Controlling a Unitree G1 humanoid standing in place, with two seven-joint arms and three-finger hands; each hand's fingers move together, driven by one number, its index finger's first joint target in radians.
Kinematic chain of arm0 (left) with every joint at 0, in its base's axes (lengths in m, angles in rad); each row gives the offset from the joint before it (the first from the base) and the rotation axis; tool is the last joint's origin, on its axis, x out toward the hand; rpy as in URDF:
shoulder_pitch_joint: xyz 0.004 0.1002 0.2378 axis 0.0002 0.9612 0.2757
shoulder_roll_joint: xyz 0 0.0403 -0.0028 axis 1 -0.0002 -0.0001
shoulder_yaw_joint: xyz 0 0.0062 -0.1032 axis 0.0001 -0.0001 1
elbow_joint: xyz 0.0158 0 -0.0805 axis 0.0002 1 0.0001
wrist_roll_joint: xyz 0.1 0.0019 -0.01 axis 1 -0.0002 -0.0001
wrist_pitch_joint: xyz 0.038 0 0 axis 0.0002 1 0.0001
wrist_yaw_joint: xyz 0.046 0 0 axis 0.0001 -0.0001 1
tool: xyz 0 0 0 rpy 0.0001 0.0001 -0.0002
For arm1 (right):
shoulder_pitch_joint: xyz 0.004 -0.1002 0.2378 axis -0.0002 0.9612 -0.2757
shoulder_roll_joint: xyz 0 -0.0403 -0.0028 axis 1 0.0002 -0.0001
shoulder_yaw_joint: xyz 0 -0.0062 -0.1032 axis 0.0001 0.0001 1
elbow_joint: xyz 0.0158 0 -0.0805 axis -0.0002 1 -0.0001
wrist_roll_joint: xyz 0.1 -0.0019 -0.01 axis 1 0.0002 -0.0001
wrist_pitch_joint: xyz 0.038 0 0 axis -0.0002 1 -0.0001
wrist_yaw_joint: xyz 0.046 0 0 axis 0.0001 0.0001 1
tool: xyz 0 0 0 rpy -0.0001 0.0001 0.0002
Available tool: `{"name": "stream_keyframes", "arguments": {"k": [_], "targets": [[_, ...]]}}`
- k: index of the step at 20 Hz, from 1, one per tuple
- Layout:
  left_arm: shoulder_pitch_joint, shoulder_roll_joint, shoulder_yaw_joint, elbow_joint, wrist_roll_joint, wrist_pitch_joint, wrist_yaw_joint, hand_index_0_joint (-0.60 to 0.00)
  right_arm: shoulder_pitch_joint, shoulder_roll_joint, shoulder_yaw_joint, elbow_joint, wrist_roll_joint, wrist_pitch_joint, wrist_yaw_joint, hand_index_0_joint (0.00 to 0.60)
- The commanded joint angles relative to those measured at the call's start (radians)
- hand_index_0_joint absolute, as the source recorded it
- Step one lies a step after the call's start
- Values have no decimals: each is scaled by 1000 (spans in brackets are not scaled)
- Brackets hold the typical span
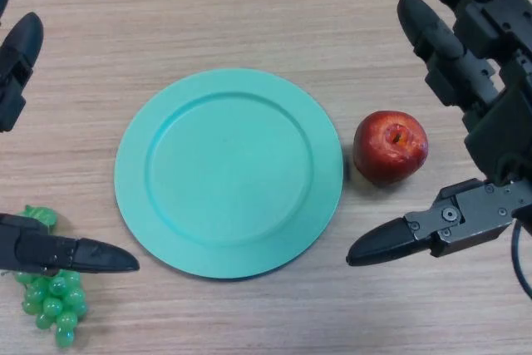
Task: Pick up the green grapes and place it on the plate
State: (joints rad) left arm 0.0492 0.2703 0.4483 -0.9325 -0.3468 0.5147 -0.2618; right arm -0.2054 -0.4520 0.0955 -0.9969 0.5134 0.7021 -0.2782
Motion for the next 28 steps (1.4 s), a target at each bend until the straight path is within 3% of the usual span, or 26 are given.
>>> {"name": "stream_keyframes", "arguments": {"k": [1, 11, 15, 18, 24, 28], "targets": [[-8, 29, 41, -69, -20, -122, 27, 0, -27, -26, -61, -50, -14, -115, -26, 0], [39, -14, 44, -88, 14, -147, 22, 0, -33, -49, -42, -50, 4, -116, -50, 0], [80, -49, 54, -16, 99, -253, -10, 0, -26, -38, -24, -50, -21, -120, -41, 0], [117, -69, 109, 100, 145, -375, -52, 0, -28, -45, -18, -50, -20, -116, -43, 0], [171, -52, 151, 388, 383, -502, -152, 0, -64, 27, 23, -50, -85, -22, -7, 0], [216, -60, 196, 507, 485, -586, -236, 0, -81, 74, 33, -50, -123, 20, 27, 0]]}}
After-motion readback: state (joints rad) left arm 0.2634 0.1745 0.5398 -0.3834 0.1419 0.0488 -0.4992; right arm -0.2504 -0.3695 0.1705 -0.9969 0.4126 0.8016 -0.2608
